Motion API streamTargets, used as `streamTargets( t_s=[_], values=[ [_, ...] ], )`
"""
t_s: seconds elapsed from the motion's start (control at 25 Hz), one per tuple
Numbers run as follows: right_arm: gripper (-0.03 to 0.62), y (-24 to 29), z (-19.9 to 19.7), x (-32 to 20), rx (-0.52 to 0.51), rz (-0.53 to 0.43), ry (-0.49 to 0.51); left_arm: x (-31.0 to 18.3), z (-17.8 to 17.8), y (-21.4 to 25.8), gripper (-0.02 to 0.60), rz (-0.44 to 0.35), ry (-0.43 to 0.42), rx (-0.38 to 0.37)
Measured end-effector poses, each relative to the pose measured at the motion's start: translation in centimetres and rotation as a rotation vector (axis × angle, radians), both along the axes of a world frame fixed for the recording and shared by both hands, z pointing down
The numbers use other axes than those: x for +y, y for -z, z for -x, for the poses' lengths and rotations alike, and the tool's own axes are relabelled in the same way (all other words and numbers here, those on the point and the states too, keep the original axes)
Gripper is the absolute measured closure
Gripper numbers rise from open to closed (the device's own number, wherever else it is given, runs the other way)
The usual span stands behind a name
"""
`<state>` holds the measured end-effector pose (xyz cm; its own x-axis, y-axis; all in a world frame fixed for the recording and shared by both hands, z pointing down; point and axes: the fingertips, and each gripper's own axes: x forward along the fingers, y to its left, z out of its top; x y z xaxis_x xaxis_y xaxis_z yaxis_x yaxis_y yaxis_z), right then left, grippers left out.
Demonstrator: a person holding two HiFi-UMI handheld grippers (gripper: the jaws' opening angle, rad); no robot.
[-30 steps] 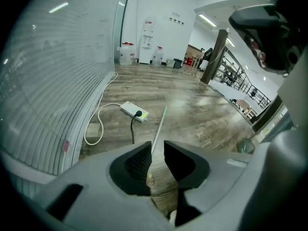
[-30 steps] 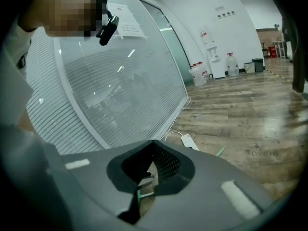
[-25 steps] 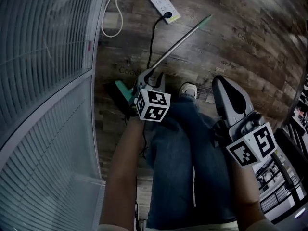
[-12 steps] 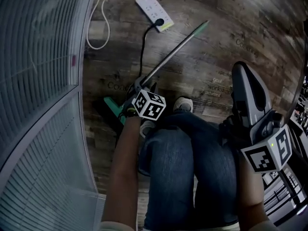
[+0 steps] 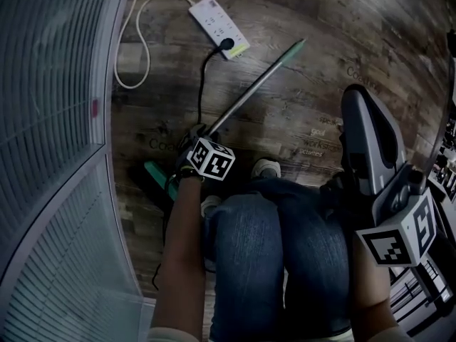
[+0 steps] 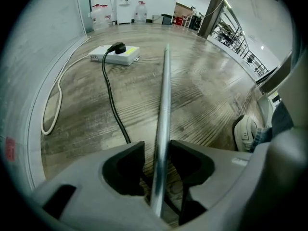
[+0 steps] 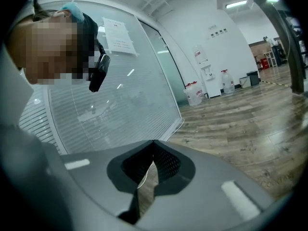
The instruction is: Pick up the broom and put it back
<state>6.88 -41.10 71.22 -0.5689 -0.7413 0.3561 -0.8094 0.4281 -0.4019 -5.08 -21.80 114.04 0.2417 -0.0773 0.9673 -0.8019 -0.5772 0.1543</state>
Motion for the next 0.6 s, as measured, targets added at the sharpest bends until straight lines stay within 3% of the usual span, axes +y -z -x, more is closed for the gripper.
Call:
streamTargets(
  t_s=[0.24, 0.28, 0.44, 0.6],
  values=[
    [0.591, -0.2, -0.2, -0.6, 0.008, -0.006, 0.001, -0.3, 0.0, -0.1, 0.434, -0.025, -0.021, -0.008],
    [0.591, -0.3, -0.3, -0.7, 0.007, -0.003, -0.001, -0.3, 0.0, -0.1, 0.490, -0.035, -0.028, -0.013],
    [0.591, -0.3, -0.5, -0.4, 0.007, 0.012, -0.009, -0.3, 0.1, 0.2, 0.491, -0.060, -0.032, -0.034],
    [0.591, 0.0, -0.4, 1.0, 0.019, 0.036, 0.001, -0.4, -0.1, 2.4, 0.492, -0.087, -0.025, 0.020]
  ],
)
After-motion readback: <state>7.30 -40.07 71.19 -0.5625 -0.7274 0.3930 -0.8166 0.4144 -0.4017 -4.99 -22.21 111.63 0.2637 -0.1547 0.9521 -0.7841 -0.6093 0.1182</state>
